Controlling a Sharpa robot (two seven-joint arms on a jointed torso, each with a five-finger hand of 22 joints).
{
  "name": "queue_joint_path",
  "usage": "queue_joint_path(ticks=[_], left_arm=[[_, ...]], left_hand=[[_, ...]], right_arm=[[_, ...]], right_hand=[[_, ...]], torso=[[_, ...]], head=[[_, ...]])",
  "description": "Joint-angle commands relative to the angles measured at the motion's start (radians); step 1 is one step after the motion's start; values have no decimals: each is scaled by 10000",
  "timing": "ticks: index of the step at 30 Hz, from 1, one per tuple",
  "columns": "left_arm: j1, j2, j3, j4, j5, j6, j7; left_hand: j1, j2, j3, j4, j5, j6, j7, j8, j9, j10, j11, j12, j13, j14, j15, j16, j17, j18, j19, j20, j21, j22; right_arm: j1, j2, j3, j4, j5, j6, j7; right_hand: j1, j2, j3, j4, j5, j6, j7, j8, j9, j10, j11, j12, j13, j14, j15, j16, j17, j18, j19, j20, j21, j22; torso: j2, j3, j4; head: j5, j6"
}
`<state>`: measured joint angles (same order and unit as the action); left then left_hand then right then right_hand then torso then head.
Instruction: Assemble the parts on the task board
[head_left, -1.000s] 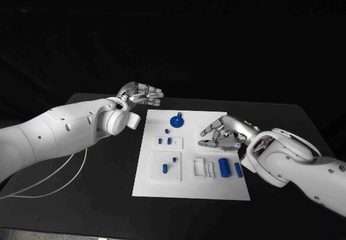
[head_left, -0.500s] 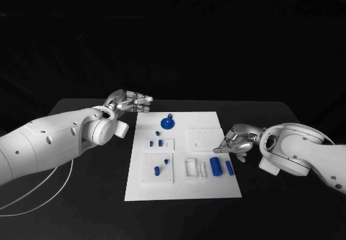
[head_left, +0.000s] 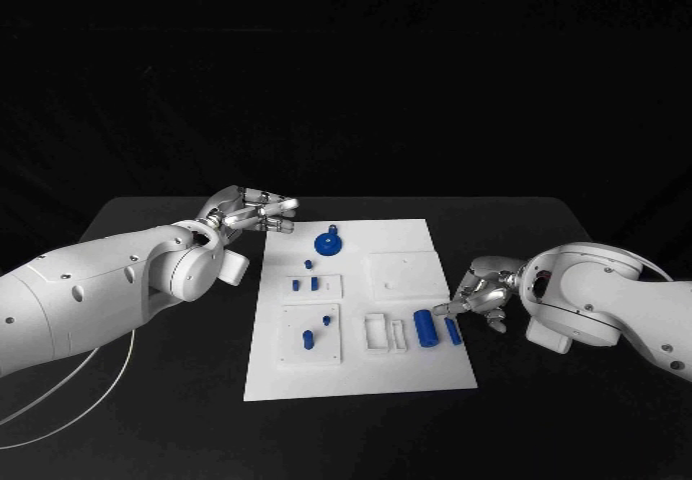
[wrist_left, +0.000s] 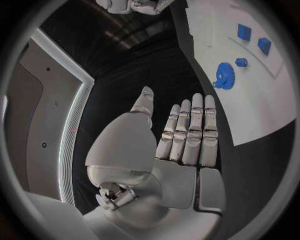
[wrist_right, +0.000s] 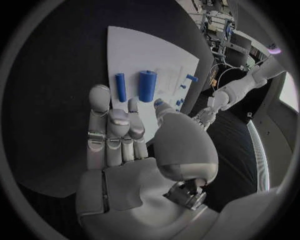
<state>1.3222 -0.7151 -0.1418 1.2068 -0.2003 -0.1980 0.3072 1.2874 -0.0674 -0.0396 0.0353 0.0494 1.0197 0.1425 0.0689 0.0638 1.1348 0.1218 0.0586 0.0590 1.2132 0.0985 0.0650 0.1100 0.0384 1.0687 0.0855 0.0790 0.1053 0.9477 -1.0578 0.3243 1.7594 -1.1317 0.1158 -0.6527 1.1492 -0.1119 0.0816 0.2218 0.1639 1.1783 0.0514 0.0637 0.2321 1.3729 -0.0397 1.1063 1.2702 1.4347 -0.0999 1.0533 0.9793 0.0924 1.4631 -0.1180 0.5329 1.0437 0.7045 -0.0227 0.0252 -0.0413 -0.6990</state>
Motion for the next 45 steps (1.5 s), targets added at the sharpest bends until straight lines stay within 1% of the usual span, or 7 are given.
queue_joint_path(ticks=[1, 10, 19, 22, 30, 38, 45], left_arm=[[-31, -21, 8, 64, -42, 216, 251], [-56, -40, 8, 87, -43, 219, 254], [-59, -50, 8, 129, -43, 147, 296], [-58, -63, 9, 156, -43, 146, 285], [-55, -90, 10, 227, -44, 213, 240], [-51, -115, 13, 286, -61, 337, 214], [-48, -76, 13, 302, -64, 420, 187]], left_hand=[[-38, -95, 23, 123, -16, -80, 17, -11, 0, 12, 32, 19, 3, 47, 36, -16, -28, -90, 31, -31, 0, -23], [-42, -124, 44, 190, -16, -73, 32, -11, 0, -20, 43, 20, 3, 38, 42, -15, -46, -87, 32, -24, -3, -41], [-90, -423, 256, 510, -6, -235, 80, -1, -2, -91, 73, 21, 4, 27, 56, -16, 0, -57, 31, 2, 0, -70], [-81, -461, 274, 583, -6, -233, 81, -5, -2, -102, 77, 23, 4, 9, 60, -15, 15, -56, 26, 5, 0, -77], [-30, -578, 302, 797, -7, -231, 83, -10, -3, -129, 85, 24, 5, -24, 69, -15, 35, -62, 4, 12, -1, -106], [28, -743, 317, 1102, -9, -413, 133, -14, -4, -238, 123, 22, 4, -99, 97, -17, 16, -54, -32, 36, -4, -136], [57, -781, 325, 1266, -8, -459, 144, -6, -2, -238, 124, 22, 4, -95, 97, -15, 3, -51, -29, 36, -2, -149]], right_arm=[[-6, 36, 3, 73, 19, 344, -829], [-6, 185, 2, 152, -1, 441, -967], [-6, 407, -54, 51, -158, 1121, -1040], [-6, 483, -112, -9, -223, 1350, -1057], [-4, 638, -330, -211, -870, 1831, -1098], [3, 948, -636, -422, -1313, 1627, -1112], [20, 1220, -721, -524, -1438, 1444, -1115]], right_hand=[[-40, 148, -307, -34, 139, -83, -5, 3, 25, 81, 18, -45, 75, 87, 5, 47, 50, -37, 428, -29, 49, 32], [-182, 922, -2267, -796, 949, -88, -24, -2, 78, 160, 16, 18, 301, 113, -2, 160, 236, -40, 436, -34, 216, 207], [-61, 780, -2418, -939, 886, -294, 36, -1, 123, 143, 49, 6, 329, 110, 30, 218, 315, -36, 423, -13, 311, 304], [-6, 845, -2433, -1318, 855, -340, 57, -1, 129, 124, 63, -53, 307, 107, 44, 189, 321, -20, 418, 7, 265, 345], [-228, 977, -2427, -1290, 641, -363, 56, -3, 126, 89, 65, -128, 267, 95, 48, 132, 295, -20, 407, 12, 162, 335], [-269, 995, -2444, -1313, 560, -357, 54, -2, 137, 98, 64, -119, 270, 102, 46, 115, 306, -25, 418, 10, 143, 349], [-392, 1015, -2415, -1201, 303, -439, 73, -3, 128, 93, 76, -118, 273, 105, 53, 97, 313, -24, 422, 15, 108, 356]], torso=[[-6, -17, 6], [2, -47, 21], [3, -66, 16], [12, -66, 20], [-2, -65, 21], [-1, -46, 12], [-12, -83, 42]], head=[[-15, -30], [-34, -86], [-6, -176], [-10, -170], [27, -233], [59, -238], [53, -236]])
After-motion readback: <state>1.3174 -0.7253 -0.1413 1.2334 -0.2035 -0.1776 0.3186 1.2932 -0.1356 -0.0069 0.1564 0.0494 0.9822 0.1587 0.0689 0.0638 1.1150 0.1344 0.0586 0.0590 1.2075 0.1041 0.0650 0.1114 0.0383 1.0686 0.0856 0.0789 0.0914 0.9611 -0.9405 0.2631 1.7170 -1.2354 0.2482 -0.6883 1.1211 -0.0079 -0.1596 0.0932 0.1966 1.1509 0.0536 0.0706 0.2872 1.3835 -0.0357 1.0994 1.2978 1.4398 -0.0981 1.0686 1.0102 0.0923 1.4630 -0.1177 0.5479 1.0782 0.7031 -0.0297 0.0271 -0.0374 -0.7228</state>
